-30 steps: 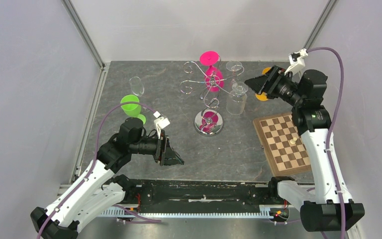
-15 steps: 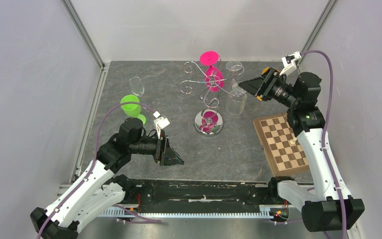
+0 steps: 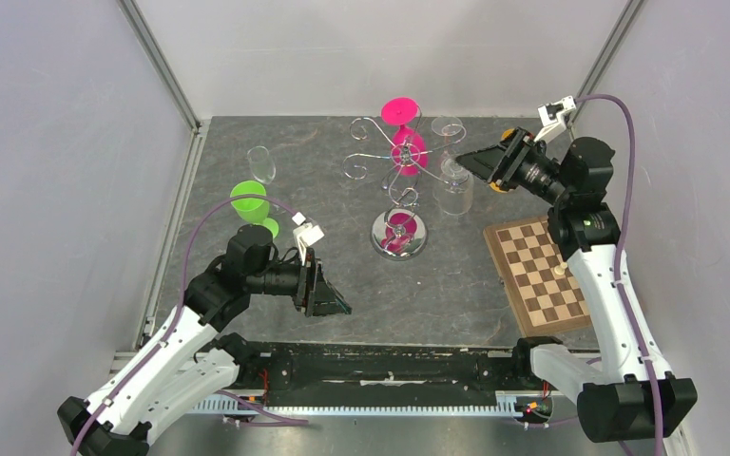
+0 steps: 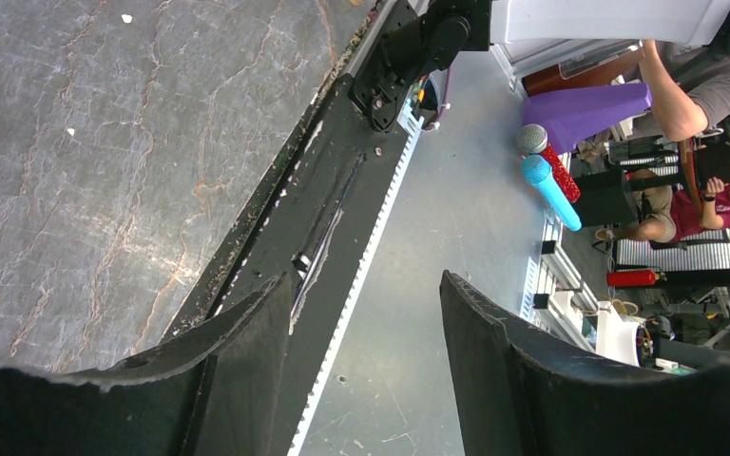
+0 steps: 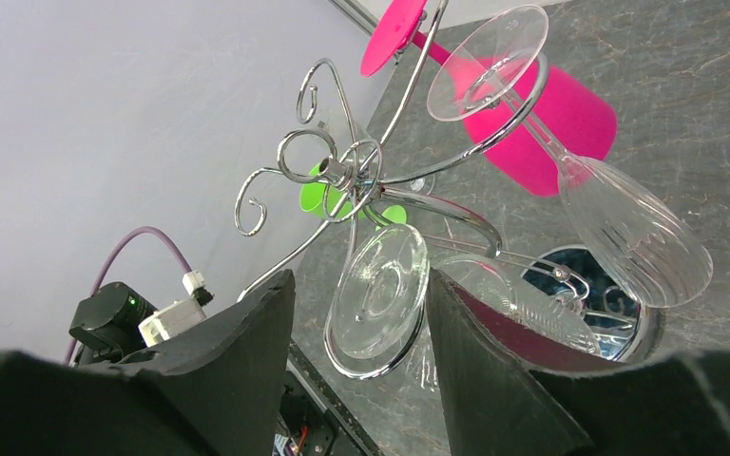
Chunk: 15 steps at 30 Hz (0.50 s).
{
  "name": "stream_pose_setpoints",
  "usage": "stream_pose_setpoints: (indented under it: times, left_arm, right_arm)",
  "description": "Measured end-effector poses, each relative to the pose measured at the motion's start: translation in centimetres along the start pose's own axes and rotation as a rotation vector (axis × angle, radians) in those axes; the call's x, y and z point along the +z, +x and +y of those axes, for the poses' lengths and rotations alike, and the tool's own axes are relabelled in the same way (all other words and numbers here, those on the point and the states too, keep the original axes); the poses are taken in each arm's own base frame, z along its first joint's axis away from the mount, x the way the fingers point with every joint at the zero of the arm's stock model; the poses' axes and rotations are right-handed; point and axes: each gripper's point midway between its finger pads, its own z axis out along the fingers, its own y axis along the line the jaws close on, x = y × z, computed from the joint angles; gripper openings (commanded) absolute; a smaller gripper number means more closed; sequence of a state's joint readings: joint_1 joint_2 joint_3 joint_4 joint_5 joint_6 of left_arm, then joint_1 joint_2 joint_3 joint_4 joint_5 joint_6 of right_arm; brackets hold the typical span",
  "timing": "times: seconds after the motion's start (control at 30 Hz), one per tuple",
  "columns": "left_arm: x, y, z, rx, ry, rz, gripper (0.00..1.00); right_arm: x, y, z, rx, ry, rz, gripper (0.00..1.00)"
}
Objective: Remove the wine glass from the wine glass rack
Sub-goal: Pick up the wine glass from the wine rack.
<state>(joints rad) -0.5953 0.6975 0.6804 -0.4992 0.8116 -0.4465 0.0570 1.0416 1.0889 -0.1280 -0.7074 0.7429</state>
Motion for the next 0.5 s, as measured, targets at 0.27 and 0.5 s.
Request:
stream_pose_setpoints:
  times: [0.27,0.5]
  left_arm:
    - [0.0,0.0,0.0,0.001,-0.001,-0.001,0.65]
    - [-0.1,0.0,-0.1,0.005,0.000,-0.005,0.65]
  right_arm:
    - [0.0,0.0,0.5,0.010,-0.011,-0.003,0.49]
    - [0.1,0.4,1.0,0.012,-0.024,0.003,0.45]
